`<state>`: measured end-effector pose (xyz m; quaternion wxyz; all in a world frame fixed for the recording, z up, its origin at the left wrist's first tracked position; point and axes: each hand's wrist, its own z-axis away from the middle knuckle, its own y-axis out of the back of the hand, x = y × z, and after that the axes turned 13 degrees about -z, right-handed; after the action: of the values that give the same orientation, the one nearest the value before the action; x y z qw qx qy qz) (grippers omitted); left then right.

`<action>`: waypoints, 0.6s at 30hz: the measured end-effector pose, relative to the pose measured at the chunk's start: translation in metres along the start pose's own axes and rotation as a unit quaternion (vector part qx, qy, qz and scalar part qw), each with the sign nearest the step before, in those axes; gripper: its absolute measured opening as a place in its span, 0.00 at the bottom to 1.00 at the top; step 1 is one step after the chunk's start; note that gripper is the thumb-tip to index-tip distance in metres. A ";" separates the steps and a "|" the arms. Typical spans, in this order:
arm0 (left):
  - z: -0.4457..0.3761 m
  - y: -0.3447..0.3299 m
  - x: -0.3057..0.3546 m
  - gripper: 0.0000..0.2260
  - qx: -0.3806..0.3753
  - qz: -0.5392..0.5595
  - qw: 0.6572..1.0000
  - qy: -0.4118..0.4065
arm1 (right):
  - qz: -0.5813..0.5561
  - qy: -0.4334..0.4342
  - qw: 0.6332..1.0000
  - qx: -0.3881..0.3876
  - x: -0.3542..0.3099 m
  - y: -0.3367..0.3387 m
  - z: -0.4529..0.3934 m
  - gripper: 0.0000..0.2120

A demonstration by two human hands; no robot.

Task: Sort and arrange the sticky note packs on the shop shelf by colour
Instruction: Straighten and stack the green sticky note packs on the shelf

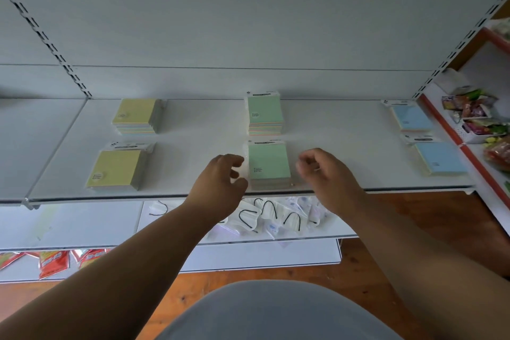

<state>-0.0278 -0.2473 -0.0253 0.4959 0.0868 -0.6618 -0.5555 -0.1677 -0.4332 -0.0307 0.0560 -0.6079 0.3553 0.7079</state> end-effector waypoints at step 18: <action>0.002 0.000 0.010 0.10 0.116 -0.019 0.993 -0.027 | -0.031 -0.011 0.994 0.108 -0.005 -0.014 -0.001 0.03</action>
<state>-0.0339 -0.2523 -0.0193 0.4535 0.1414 -0.7333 -0.4865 -0.1585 -0.4218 -0.0326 0.1472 -0.6010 0.4104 0.6699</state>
